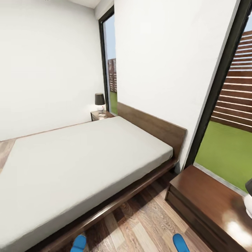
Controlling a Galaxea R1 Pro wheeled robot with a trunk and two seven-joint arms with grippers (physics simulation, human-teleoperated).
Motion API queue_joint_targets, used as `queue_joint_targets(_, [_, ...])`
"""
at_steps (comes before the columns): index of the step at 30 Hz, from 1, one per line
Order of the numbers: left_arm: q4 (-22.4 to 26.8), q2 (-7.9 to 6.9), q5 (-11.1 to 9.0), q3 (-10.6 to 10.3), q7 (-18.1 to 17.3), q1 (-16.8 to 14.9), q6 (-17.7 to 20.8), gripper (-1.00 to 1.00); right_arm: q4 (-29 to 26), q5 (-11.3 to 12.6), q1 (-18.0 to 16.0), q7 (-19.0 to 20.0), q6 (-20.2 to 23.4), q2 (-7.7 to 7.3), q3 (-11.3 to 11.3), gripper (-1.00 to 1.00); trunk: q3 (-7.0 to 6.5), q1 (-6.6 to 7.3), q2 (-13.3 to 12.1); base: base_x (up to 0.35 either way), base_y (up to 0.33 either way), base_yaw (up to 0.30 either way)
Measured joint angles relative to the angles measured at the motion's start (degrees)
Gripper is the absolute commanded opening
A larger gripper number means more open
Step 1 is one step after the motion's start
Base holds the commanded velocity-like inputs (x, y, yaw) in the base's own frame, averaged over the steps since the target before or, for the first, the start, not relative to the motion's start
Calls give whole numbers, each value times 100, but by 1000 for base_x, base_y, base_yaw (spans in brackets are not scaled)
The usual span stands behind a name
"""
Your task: In the bedroom, move the book from the bed onto either nightstand, and place the two sandals side by side next to the bed.
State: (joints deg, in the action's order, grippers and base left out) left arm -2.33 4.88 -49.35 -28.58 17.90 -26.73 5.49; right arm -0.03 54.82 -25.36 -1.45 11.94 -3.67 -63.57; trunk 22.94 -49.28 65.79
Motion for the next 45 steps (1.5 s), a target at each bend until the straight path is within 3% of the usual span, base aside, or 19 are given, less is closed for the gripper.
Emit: queue_joint_targets(45, [4,-9,-2,-1,0,0,-6,-100,-1,-8,25,-7,-12,0,-9,-100,56,0,0,0,0,296])
